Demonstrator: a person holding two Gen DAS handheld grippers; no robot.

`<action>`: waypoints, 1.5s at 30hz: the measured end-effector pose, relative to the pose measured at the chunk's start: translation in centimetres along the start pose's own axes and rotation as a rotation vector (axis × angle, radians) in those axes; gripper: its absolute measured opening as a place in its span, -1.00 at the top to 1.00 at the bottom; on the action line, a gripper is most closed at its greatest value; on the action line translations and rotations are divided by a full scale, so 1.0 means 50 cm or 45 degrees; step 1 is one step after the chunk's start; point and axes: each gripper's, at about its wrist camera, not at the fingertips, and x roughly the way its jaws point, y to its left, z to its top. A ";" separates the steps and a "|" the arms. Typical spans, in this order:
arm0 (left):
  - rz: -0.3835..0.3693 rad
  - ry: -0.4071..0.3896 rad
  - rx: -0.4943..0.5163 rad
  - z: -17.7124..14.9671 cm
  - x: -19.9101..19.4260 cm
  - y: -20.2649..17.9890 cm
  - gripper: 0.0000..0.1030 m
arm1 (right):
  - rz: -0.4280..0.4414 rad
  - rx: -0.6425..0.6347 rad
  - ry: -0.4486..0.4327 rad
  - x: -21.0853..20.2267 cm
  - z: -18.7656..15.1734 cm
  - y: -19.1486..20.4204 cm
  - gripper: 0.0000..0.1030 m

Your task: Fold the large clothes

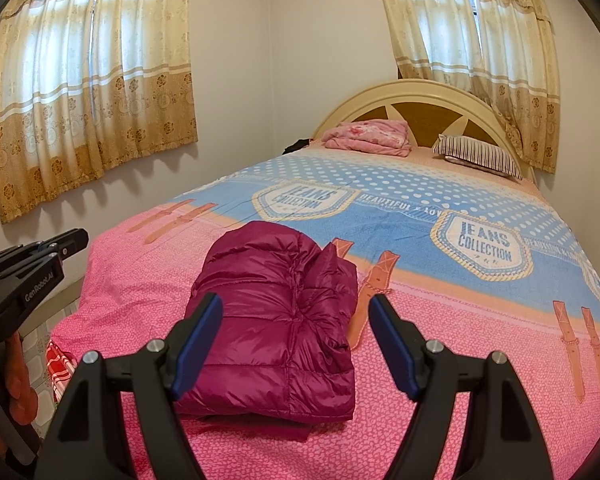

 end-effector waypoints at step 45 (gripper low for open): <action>0.021 -0.077 0.011 0.001 -0.031 -0.011 -0.73 | 0.006 -0.008 -0.026 -0.004 0.006 0.007 -0.51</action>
